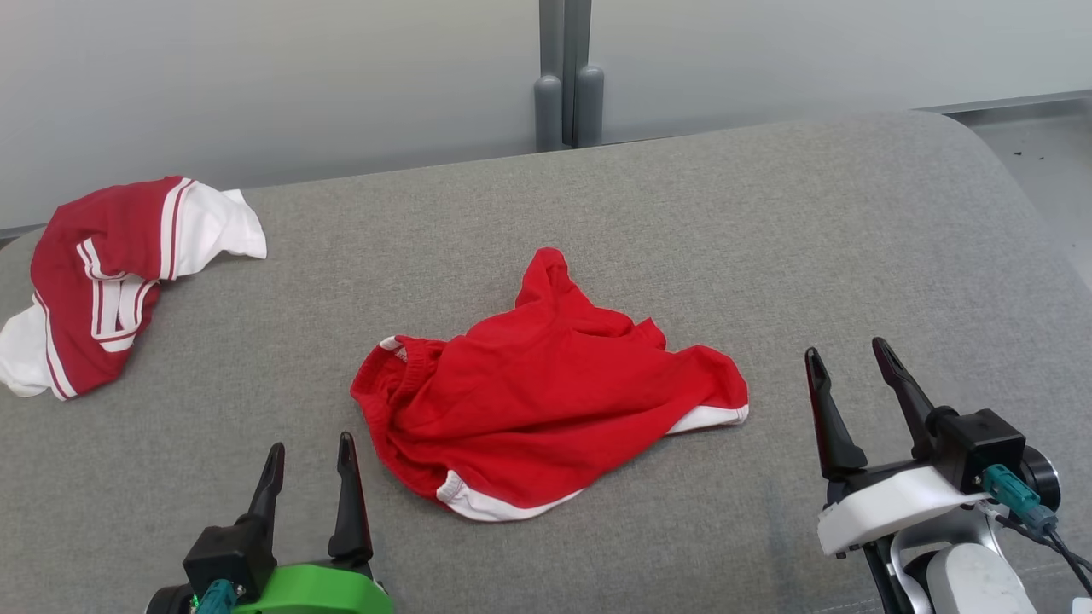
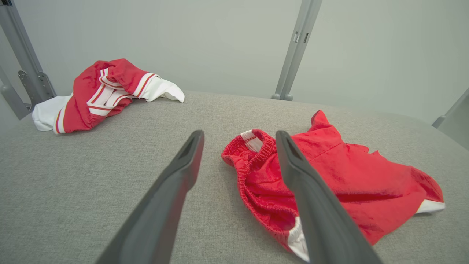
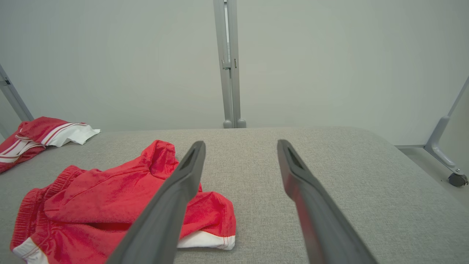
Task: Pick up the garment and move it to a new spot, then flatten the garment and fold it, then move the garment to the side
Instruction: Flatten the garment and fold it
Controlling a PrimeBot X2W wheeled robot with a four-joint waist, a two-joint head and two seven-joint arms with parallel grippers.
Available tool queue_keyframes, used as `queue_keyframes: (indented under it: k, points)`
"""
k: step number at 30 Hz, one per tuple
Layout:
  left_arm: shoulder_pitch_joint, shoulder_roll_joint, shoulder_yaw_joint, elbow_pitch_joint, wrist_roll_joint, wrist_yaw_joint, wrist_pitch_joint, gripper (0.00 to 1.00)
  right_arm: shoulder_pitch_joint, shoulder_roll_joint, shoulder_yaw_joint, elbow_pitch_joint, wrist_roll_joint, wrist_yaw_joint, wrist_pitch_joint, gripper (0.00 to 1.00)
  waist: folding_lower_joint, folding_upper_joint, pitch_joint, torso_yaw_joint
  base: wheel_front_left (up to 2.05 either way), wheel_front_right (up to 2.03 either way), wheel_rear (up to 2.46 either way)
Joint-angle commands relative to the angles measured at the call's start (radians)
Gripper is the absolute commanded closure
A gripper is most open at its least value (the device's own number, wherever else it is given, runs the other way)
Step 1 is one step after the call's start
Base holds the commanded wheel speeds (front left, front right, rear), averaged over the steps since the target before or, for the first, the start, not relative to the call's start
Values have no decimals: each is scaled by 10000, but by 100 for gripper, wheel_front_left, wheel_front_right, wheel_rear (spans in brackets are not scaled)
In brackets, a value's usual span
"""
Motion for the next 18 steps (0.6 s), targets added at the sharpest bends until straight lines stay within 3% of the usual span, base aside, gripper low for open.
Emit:
queue_keyframes:
  k: [1,18]
  points:
    - [228,-26,144,-142,198,-25,-29,0,124,-17,42,-104,-97,4,62,0,0,1,-85,22,0,0,0]
    - [473,-223,614,-223,731,-342,-29,0,203,19,237,-270,-24,4,212,0,0,1,-237,166,0,0,0]
